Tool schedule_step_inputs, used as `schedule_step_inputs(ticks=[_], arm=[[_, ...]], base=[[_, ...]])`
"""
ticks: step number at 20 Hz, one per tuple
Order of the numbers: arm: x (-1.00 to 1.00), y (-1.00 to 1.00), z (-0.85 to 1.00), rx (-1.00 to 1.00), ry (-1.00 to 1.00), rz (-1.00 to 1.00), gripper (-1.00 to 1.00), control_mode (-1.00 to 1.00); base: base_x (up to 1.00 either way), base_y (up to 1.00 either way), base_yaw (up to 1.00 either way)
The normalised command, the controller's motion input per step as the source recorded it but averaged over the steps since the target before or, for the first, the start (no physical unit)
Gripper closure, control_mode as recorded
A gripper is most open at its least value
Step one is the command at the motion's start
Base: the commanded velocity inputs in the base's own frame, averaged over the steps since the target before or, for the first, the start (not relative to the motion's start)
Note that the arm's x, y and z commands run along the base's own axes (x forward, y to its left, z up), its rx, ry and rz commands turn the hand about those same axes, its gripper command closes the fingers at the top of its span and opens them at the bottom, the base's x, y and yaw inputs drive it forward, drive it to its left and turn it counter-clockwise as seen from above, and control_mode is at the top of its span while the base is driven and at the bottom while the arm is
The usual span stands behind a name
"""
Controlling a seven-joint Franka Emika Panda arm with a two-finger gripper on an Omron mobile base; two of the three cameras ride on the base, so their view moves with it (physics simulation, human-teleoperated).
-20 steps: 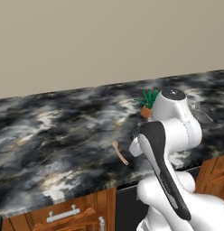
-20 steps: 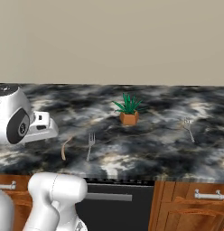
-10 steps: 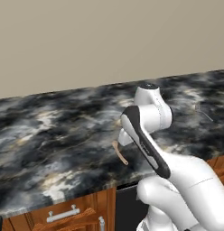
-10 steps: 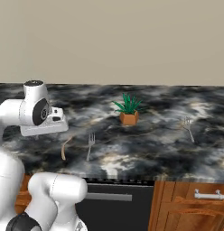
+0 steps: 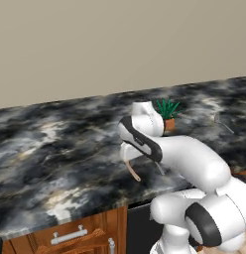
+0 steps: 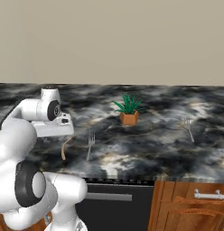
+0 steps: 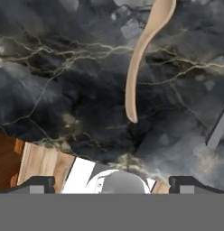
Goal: Organize the utensils by type. Pick up the wooden spoons from the counter and place them in the open cabinet. Then pick up the metallic utensils from the counter and place them in the open drawer.
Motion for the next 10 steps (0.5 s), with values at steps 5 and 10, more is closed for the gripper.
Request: schedule_step_inputs(ticks=[5,10], arm=[[0.33,0.09,-0.59,-0.05,0.23,0.0,-1.0,-1.0],[0.15,0.07,-0.51,-0.03,0.02,0.0,-1.0,-1.0]], base=[[0.0,0.0,0.0],[0.0,0.0,0.0]])
